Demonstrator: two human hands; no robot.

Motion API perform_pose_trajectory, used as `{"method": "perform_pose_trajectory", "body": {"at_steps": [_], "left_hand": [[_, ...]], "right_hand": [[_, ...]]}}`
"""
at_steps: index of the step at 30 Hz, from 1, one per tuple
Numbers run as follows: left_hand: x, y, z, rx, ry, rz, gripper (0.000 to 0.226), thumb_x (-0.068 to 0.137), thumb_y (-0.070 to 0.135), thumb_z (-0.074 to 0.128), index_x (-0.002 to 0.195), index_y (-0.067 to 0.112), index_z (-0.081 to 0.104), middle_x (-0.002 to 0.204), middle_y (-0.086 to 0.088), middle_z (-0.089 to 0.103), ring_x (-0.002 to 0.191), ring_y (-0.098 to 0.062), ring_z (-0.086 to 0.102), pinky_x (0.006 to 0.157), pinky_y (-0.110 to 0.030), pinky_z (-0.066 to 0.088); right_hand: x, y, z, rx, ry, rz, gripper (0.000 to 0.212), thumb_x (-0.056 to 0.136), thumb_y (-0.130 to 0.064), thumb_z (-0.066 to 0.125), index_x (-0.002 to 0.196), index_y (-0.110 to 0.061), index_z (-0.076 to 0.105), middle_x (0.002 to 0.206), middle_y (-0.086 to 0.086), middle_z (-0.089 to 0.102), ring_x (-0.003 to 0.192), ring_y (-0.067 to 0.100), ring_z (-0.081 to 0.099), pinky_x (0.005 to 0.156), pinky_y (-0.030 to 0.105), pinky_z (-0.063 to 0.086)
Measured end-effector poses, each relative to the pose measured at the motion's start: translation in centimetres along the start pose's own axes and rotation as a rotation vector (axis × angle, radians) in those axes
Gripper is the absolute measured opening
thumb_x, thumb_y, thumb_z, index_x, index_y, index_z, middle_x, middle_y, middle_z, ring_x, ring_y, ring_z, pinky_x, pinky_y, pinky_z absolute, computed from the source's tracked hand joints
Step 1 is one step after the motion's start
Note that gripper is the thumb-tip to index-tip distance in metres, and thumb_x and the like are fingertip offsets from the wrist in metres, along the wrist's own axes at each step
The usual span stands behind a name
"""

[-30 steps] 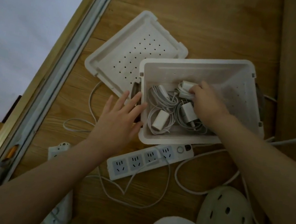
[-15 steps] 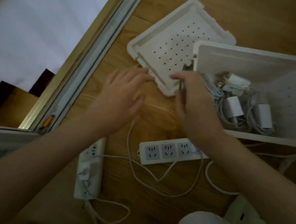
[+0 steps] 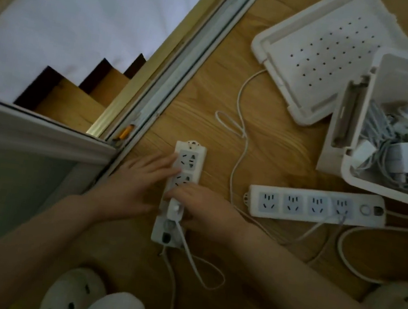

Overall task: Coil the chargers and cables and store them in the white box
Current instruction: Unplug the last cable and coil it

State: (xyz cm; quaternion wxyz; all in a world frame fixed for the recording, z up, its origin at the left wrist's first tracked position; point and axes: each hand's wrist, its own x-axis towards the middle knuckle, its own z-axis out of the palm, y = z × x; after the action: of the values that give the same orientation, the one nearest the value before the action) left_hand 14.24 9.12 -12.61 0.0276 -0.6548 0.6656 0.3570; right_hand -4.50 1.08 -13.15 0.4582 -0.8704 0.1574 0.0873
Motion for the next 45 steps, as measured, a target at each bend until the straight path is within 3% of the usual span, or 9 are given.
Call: {"method": "perform_pose_trajectory", "body": {"at_steps": [6, 10, 15, 20, 27, 30, 34, 40, 45], "left_hand": [[2.9, 2.1, -0.5, 0.029, 0.08, -0.068, 0.097, 0.078, 0.05, 0.066, 0.147, 0.037, 0.0, 0.154, 0.017, -0.01, 0.14, -0.007, -0.014, 0.116, -0.043, 0.0], [5.6, 3.0, -0.8, 0.073, 0.085, -0.035, 0.1, 0.077, 0.051, 0.066, 0.149, 0.034, -0.002, 0.157, 0.014, -0.009, 0.144, -0.014, -0.012, 0.117, -0.044, 0.001], [6.4, 2.9, -1.2, 0.109, 0.042, -0.019, 0.101, 0.074, 0.059, 0.064, 0.145, 0.042, -0.006, 0.155, 0.018, -0.011, 0.145, -0.02, -0.005, 0.116, -0.045, 0.005], [6.5, 2.9, -1.3, 0.112, 0.028, -0.024, 0.103, 0.072, 0.058, 0.067, 0.147, 0.04, -0.002, 0.155, 0.018, -0.011, 0.145, -0.021, 0.001, 0.116, -0.044, 0.008], [6.4, 3.4, -1.4, 0.217, 0.016, -0.041, 0.1, 0.075, 0.059, 0.063, 0.147, 0.039, -0.002, 0.156, 0.016, -0.012, 0.145, -0.025, 0.005, 0.115, -0.046, 0.009], [6.6, 3.7, -1.5, 0.243, 0.027, -0.068, 0.089, 0.08, 0.057, 0.059, 0.148, 0.037, 0.005, 0.158, 0.012, -0.001, 0.145, -0.024, 0.006, 0.117, -0.047, 0.008], [6.4, 3.6, -1.4, 0.242, 0.022, -0.065, 0.091, 0.078, 0.063, 0.056, 0.148, 0.037, 0.004, 0.158, 0.01, 0.003, 0.144, -0.025, 0.01, 0.116, -0.048, 0.01], [6.6, 3.2, -1.3, 0.272, 0.013, -0.068, 0.1, 0.075, 0.068, 0.057, 0.146, 0.042, -0.008, 0.156, 0.015, -0.013, 0.141, -0.028, 0.016, 0.114, -0.047, 0.014], [6.6, 3.8, -1.5, 0.309, 0.006, -0.097, 0.101, 0.075, 0.064, 0.061, 0.147, 0.04, -0.007, 0.157, 0.013, -0.01, 0.134, -0.026, 0.03, 0.112, -0.044, 0.018]], "right_hand": [[0.4, 2.1, -2.6, 0.133, 0.265, 0.079, 0.058, 0.08, -0.009, 0.067, 0.133, -0.018, 0.044, 0.134, 0.003, 0.048, 0.123, 0.015, 0.045, 0.103, 0.028, 0.038], [0.8, 3.3, -2.8, 0.018, 0.511, 0.036, 0.044, 0.071, -0.004, 0.074, 0.111, -0.008, 0.057, 0.112, 0.006, 0.052, 0.107, 0.013, 0.043, 0.093, 0.021, 0.037], [1.1, 3.2, -2.3, 0.3, 0.598, 0.093, 0.025, 0.068, 0.0, 0.073, 0.087, -0.008, 0.058, 0.088, -0.011, 0.054, 0.082, 0.001, 0.05, 0.072, 0.005, 0.04], [2.7, 2.1, -1.1, 0.482, 0.736, 0.209, 0.032, 0.071, 0.002, 0.056, 0.066, -0.026, 0.041, 0.068, -0.008, 0.049, 0.063, 0.006, 0.047, 0.057, 0.014, 0.038], [2.9, 1.8, -1.3, 0.527, 0.749, 0.243, 0.028, 0.063, -0.003, 0.047, 0.059, -0.027, 0.034, 0.063, -0.008, 0.045, 0.064, 0.012, 0.046, 0.059, 0.026, 0.041], [2.9, 0.0, -3.0, 0.521, 0.789, 0.129, 0.031, 0.063, -0.002, 0.049, 0.061, -0.028, 0.033, 0.062, -0.011, 0.044, 0.065, 0.002, 0.046, 0.069, 0.012, 0.04], [2.2, -1.0, -5.6, 0.469, 0.837, 0.05, 0.043, 0.061, 0.006, 0.054, 0.061, -0.031, 0.032, 0.059, -0.012, 0.042, 0.057, 0.002, 0.041, 0.058, 0.012, 0.034], [-0.7, 0.6, -6.8, 0.412, 0.762, 0.197, 0.046, 0.068, 0.011, 0.061, 0.061, -0.029, 0.038, 0.063, -0.014, 0.045, 0.061, -0.006, 0.046, 0.056, 0.008, 0.035], [-2.8, 0.6, -8.2, 0.403, 0.742, 0.287, 0.024, 0.075, -0.006, 0.071, 0.08, -0.013, 0.048, 0.07, -0.014, 0.049, 0.064, -0.01, 0.049, 0.057, 0.006, 0.037]]}}
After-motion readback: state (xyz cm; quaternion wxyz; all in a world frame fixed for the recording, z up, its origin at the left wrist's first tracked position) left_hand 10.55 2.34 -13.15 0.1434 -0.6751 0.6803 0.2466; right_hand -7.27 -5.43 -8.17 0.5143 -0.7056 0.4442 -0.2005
